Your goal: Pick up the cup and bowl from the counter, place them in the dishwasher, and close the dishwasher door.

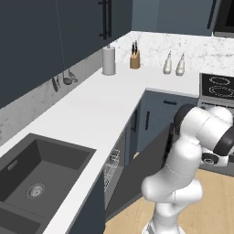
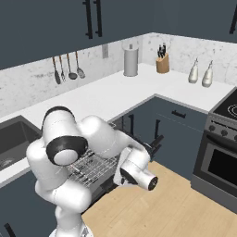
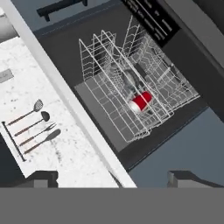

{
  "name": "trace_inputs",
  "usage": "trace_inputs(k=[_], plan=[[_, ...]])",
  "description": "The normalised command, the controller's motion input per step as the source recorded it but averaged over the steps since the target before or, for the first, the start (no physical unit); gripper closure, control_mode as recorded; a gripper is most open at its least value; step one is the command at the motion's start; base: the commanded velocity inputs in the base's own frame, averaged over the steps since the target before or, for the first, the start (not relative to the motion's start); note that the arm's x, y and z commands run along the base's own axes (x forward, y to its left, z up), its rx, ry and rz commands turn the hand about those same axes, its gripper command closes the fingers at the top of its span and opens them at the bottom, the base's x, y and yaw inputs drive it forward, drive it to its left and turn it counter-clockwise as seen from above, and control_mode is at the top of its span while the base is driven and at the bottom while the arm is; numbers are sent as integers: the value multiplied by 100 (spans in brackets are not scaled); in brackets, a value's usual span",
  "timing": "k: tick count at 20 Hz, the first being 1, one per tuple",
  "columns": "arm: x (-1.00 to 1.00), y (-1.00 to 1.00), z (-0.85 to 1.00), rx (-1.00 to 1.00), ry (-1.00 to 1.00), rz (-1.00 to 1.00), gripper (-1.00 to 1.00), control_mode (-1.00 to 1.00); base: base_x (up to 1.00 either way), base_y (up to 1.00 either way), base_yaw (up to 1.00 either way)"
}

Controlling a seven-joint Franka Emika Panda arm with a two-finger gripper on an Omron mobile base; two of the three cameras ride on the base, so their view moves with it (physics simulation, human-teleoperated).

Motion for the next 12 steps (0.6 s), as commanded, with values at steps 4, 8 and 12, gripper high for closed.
trace_inputs(k=[4, 8, 12], plan=[[-48, -97, -99, 26, 0, 11, -100, -100, 0, 0, 0], [-12, -26, -100, 20, -7, 17, -100, -100, 0, 0, 0], [10, -1, -100, 12, -13, 15, -100, -100, 0, 0, 0]])
